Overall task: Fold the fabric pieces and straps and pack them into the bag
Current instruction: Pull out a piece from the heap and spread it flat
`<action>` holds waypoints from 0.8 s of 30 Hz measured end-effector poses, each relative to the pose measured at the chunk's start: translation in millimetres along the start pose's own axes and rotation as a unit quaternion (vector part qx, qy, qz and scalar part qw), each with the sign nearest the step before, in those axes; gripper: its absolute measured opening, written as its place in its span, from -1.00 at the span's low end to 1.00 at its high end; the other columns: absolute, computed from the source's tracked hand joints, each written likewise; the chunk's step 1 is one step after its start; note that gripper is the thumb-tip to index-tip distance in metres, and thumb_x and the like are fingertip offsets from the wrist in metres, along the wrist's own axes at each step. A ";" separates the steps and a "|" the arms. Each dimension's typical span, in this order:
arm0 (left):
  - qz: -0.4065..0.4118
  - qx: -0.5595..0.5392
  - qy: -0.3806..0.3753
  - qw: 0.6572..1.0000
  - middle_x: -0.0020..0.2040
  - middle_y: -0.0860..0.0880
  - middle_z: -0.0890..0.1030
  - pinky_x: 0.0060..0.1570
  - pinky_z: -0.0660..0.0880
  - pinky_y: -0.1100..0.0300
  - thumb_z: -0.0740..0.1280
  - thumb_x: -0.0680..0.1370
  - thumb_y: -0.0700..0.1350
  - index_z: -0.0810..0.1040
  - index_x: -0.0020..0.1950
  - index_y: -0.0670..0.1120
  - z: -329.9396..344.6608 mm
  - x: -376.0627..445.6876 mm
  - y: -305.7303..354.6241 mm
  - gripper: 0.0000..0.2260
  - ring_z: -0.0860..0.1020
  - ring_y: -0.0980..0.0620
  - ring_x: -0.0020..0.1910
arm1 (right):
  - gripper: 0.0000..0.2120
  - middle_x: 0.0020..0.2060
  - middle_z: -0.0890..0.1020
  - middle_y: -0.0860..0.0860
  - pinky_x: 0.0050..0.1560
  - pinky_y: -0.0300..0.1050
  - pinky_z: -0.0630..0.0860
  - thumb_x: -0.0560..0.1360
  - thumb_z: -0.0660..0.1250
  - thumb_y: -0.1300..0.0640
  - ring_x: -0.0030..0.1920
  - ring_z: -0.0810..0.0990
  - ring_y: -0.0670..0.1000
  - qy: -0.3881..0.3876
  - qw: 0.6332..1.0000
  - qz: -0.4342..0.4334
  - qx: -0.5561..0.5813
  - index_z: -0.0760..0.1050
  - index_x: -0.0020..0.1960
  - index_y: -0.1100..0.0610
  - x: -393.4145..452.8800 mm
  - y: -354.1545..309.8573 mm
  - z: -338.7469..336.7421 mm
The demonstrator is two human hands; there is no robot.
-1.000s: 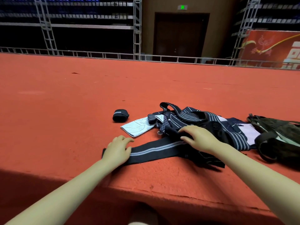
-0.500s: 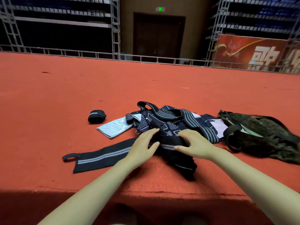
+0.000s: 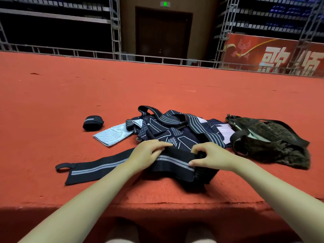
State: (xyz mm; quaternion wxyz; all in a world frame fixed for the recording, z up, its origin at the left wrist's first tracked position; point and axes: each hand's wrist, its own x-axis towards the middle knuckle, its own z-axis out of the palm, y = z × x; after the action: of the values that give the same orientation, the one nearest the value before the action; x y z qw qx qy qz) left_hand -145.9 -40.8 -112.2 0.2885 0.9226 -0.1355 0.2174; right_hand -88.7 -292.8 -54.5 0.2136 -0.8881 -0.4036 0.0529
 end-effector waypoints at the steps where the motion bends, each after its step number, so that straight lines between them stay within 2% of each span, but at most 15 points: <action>1: -0.009 0.008 -0.010 1.000 0.00 0.08 0.62 0.03 0.46 0.11 0.24 0.58 -0.16 0.54 0.24 0.19 -2.0 -2.7 -2.1 -0.68 0.54 0.10 0.02 | -0.83 -0.29 0.59 -0.08 -0.13 -0.17 0.44 0.38 0.48 -0.01 -0.26 0.50 -0.15 -0.009 1.000 0.008 0.011 0.52 -0.22 0.01 -1.4 1.0 2.6; 4: -0.027 0.047 -0.038 0.998 -0.06 0.09 0.60 -0.02 0.45 0.07 0.23 0.59 -0.11 0.52 0.24 0.24 -4.6 -11.1 -7.3 -0.69 0.54 0.05 -0.03 | -0.89 -0.21 0.62 -0.13 -0.07 -0.26 0.43 0.40 0.47 0.08 -0.19 0.54 -0.18 -0.004 0.999 0.018 0.038 0.55 -0.14 -0.04 -5.6 6.4 14.5; 6: -0.041 0.071 -0.050 0.995 -0.08 0.09 0.60 -0.04 0.43 0.10 0.23 0.60 -0.09 0.52 0.24 0.24 -5.9 -15.3 -11.3 -0.70 0.53 0.03 -0.04 | -0.87 -0.11 0.64 -0.12 0.02 -0.31 0.43 0.41 0.46 0.10 -0.08 0.57 -0.17 0.017 0.998 0.030 0.044 0.56 -0.07 -0.04 -8.1 10.7 22.9; 8: -0.057 0.085 -0.063 0.993 -0.07 0.09 0.59 -0.03 0.42 0.11 0.22 0.60 -0.07 0.51 0.24 0.26 -6.2 -18.5 -14.1 -0.71 0.53 0.01 -0.03 | -0.86 -0.08 0.64 -0.13 0.02 -0.43 0.39 0.41 0.47 0.08 -0.05 0.56 -0.23 0.043 0.997 0.038 0.051 0.56 -0.07 -0.07 -11.6 13.1 29.4; 10: -0.069 0.090 -0.071 0.991 -0.06 0.08 0.59 -0.02 0.41 0.11 0.21 0.60 -0.07 0.51 0.23 0.28 -5.9 -20.3 -15.1 -0.71 0.54 -0.01 -0.02 | -0.87 -0.12 0.64 -0.15 -0.03 -0.47 0.36 0.41 0.47 0.10 -0.07 0.55 -0.26 0.063 0.996 0.035 0.047 0.56 -0.12 -0.09 -15.4 14.3 32.4; 14: -0.093 0.089 -0.063 0.990 0.07 0.11 0.61 0.04 0.40 0.14 0.20 0.60 -0.08 0.52 0.25 0.23 -3.9 -24.9 -16.6 -0.70 0.53 0.03 0.07 | -0.81 -0.23 0.65 -0.16 -0.07 -0.42 0.37 0.42 0.46 0.19 -0.12 0.56 -0.27 0.141 0.987 0.032 0.077 0.55 -0.26 -0.07 -20.3 20.2 29.1; 18: -0.135 0.071 -0.044 0.987 0.12 0.09 0.60 0.07 0.42 0.14 0.20 0.61 -0.08 0.51 0.27 0.21 0.6 -29.7 -22.0 -0.70 0.52 0.03 0.13 | -0.91 -0.22 0.66 -0.15 -0.11 -0.50 0.37 0.43 0.45 0.22 -0.19 0.55 -0.34 0.236 0.960 0.061 0.140 0.61 -0.20 0.05 -22.5 29.1 25.6; 21: -0.142 0.070 -0.034 0.987 0.08 0.08 0.59 0.05 0.41 0.15 0.20 0.60 -0.08 0.52 0.27 0.19 2.0 -31.5 -21.3 -0.71 0.52 0.03 0.11 | -0.91 -0.20 0.67 -0.15 -0.10 -0.51 0.36 0.44 0.44 0.22 -0.15 0.56 -0.31 0.248 0.957 0.056 0.139 0.61 -0.18 0.05 -22.0 31.0 31.7; 24: -0.145 0.076 -0.030 0.986 -0.02 0.05 0.56 0.03 0.41 0.12 0.20 0.60 -0.09 0.53 0.26 0.16 2.0 -34.2 -22.4 -0.72 0.52 0.00 0.06 | -0.90 -0.15 0.67 -0.12 -0.04 -0.50 0.36 0.44 0.43 0.25 -0.08 0.56 -0.28 0.225 0.964 0.044 0.137 0.62 -0.14 0.07 -20.4 32.0 36.1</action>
State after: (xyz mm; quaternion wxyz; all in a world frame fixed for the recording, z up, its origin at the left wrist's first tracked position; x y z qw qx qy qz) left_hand -166.6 -19.9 -140.7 0.2420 0.9577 0.0084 0.1554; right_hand -89.7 -314.4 -102.2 0.4158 -0.8563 -0.2944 -0.0845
